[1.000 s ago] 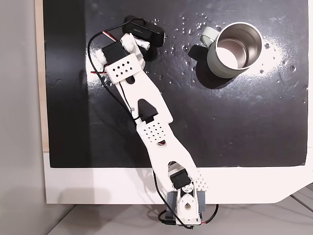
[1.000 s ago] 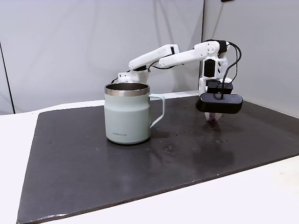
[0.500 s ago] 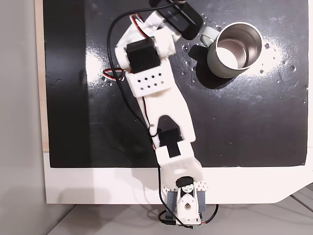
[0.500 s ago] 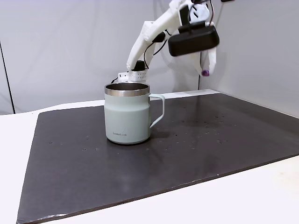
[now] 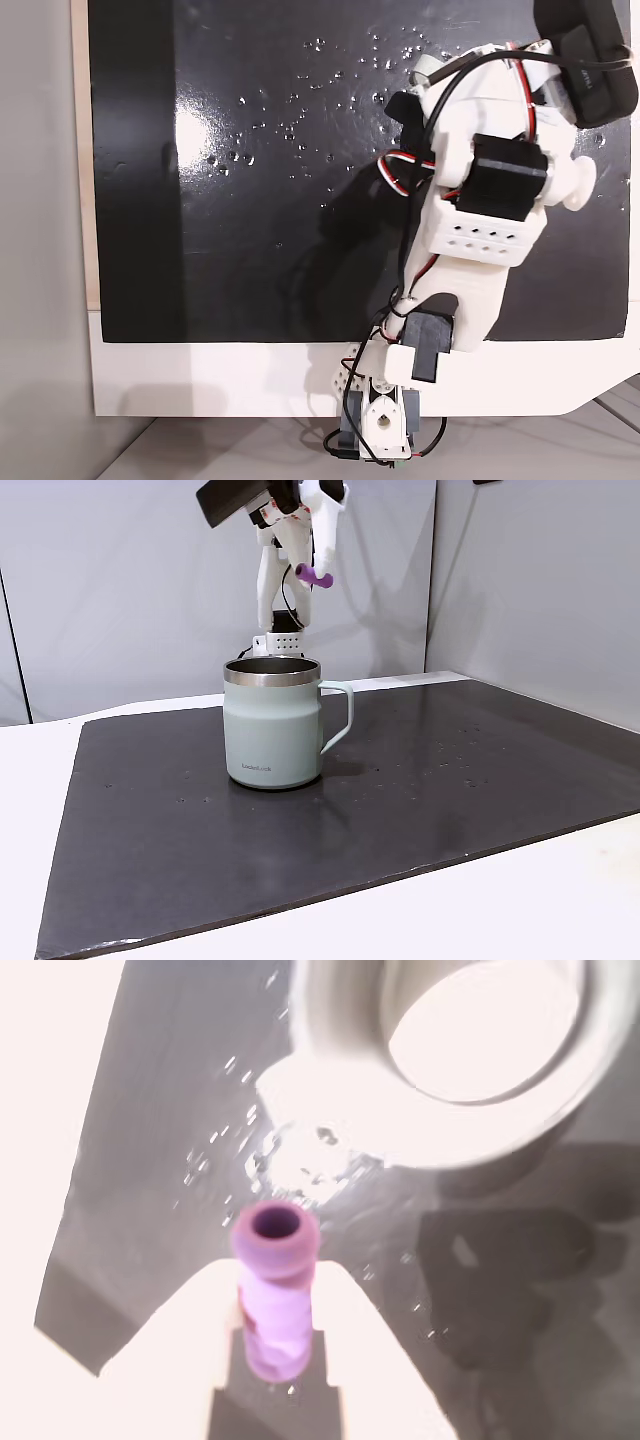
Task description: Grasp a pengrip and put it in the cup.
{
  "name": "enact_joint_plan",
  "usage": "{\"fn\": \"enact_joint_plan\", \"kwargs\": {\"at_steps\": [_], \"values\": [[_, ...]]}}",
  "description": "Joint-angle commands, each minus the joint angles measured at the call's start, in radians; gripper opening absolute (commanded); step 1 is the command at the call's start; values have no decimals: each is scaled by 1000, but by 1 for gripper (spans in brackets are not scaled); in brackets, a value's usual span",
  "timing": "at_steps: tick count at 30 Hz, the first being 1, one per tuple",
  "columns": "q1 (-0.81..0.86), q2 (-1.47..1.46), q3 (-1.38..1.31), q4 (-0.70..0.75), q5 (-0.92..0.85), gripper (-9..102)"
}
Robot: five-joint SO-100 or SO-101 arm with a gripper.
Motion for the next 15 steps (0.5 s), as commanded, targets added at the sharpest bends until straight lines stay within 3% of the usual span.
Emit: {"fn": "enact_joint_plan", "kwargs": {"at_steps": [1,15], "values": [[58,-17,-63,5,-58,0],[153,-247,-207,3,-150,0]]}}
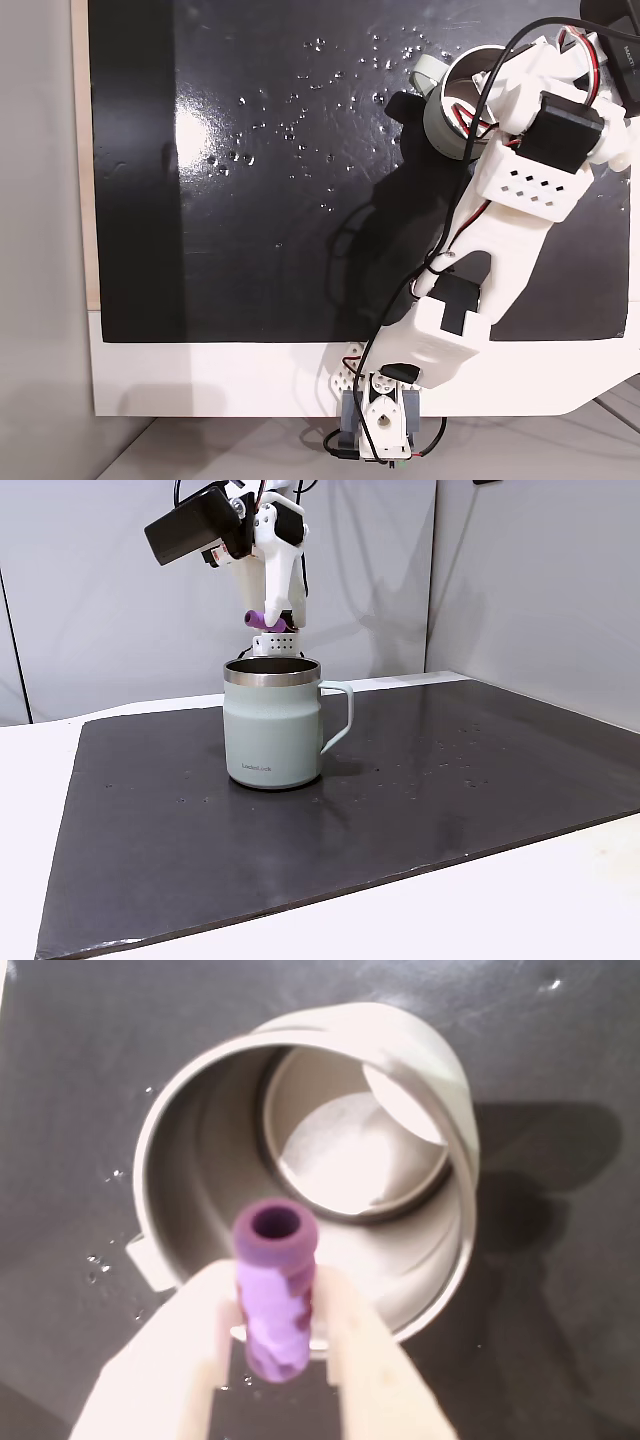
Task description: Grasp a pengrip and put it in the cup.
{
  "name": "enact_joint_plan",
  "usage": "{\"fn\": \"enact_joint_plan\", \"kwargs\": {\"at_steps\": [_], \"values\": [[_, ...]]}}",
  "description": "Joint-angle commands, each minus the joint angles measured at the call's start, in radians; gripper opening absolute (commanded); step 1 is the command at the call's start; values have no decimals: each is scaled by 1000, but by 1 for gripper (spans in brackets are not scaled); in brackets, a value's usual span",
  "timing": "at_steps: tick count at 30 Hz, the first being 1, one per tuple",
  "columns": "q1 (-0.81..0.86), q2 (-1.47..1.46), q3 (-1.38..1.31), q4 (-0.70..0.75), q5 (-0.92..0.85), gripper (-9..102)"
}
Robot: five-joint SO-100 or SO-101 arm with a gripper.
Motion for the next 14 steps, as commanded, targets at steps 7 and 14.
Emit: {"fn": "enact_joint_plan", "kwargs": {"at_steps": [7,14], "values": [[-11,17,-64,5,3,25],[-11,34,-64,5,6,25]]}}
